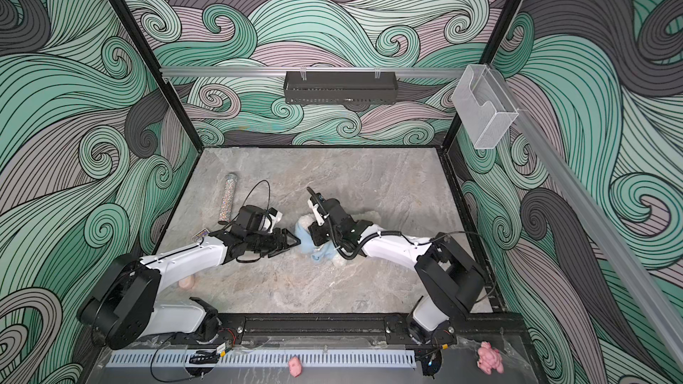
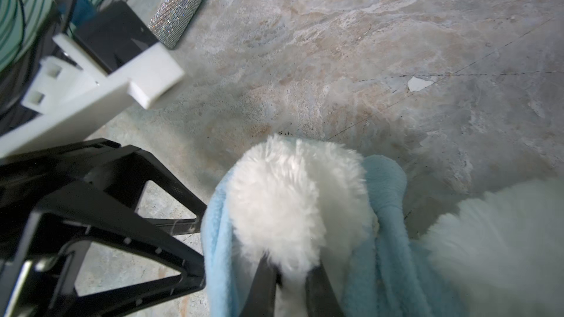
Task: Dress the teddy bear
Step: 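Raise the bear upright between both grippers, left holding hood, right holding leg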
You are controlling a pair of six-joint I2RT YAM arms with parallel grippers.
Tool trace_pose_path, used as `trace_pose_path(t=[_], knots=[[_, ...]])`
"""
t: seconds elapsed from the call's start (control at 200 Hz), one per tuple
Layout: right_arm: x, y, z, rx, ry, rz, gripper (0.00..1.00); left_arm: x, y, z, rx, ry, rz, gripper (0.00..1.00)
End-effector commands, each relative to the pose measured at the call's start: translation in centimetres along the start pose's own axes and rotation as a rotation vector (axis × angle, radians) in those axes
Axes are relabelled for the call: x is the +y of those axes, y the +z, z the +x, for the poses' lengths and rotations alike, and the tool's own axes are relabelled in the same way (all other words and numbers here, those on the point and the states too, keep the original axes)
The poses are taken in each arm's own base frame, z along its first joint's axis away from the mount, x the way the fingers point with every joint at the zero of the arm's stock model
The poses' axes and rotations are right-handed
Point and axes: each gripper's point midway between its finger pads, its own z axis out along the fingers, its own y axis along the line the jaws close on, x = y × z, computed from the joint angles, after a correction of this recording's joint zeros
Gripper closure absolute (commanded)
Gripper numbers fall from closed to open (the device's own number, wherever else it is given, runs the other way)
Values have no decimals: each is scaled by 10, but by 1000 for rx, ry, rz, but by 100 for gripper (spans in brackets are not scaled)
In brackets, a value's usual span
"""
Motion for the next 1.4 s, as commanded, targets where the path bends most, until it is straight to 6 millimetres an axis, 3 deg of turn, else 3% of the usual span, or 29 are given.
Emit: trace_pose_path(t=[0.0, 0.21, 0.385, 0.605, 0.69, 0.825, 1.096, 1.391], knots=[[0, -20, -17, -43, 129, -97, 100, -35, -5, -8, -21, 94, 148, 34], [-17, -54, -39, -90, 285, -202, 100, -69, -20, -7, -56, 248, 251, 28], [-20, -77, -52, -120, 311, -235, 100, -93, -18, -7, -41, 377, 255, 28], [-15, -86, -58, -134, 309, -262, 100, -112, -12, -21, -38, 410, 272, 40], [-15, -88, -59, -137, 309, -262, 100, -113, -10, -25, -39, 408, 266, 54], [-29, -101, -64, -190, 331, -218, 100, -100, -7, -25, -41, 373, 214, 78], [-32, -130, -87, -378, 355, -220, 100, -56, 8, -29, -69, 161, 116, 96], [-41, -155, -96, -472, 374, -195, 100, -23, 16, -22, -41, 81, 34, 96]])
